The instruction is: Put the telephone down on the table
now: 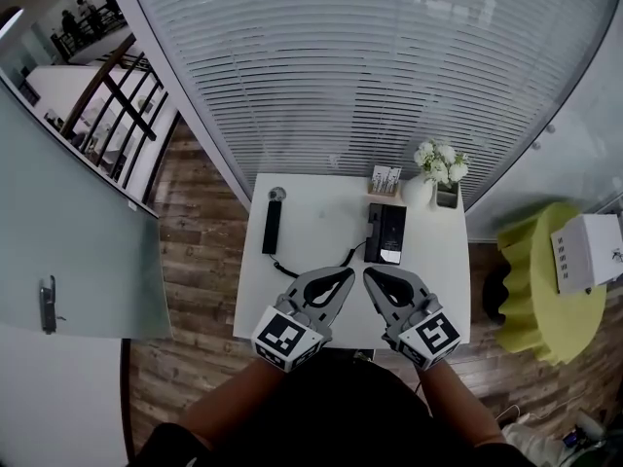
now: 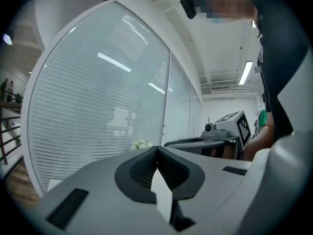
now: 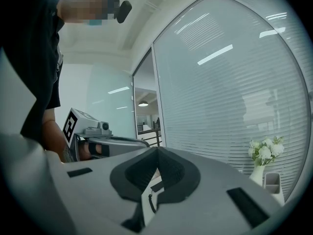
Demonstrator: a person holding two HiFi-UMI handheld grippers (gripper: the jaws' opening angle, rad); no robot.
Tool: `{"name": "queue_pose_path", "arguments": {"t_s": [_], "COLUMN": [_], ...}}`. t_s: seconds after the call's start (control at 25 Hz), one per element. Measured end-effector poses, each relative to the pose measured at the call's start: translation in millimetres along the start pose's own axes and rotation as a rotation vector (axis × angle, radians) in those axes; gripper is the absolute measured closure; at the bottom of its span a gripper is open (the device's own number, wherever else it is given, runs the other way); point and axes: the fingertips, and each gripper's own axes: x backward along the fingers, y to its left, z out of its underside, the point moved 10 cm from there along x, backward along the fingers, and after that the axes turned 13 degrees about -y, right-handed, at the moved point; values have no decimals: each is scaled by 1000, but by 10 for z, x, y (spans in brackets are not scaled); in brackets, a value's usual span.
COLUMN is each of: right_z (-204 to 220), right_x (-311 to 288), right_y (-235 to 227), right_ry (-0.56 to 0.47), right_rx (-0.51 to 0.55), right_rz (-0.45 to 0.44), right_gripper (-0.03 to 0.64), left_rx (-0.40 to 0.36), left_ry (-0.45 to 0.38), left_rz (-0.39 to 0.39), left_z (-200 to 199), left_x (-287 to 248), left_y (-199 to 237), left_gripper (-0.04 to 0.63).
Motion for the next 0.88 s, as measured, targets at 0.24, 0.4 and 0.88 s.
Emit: {"name": "queue_pose_path", "arguments": {"t_s": [0.24, 0.4, 0.88], "right_z": [-7, 49, 79], "right_x": [-8, -18, -49], "right_y": [4, -1, 36], "right_ry": [9, -10, -3], "right_rx": [-8, -13, -22], "right_rz": [17, 0, -12], "right_gripper": [595, 595, 595], "left_rx": [2, 1, 4], "left_ry": [5, 8, 19], "left_rz": [-8, -12, -12], "left_z": [20, 36, 56], "left_x": [6, 17, 35], "left_y": [7, 32, 27], "left_gripper": [586, 586, 586]}}
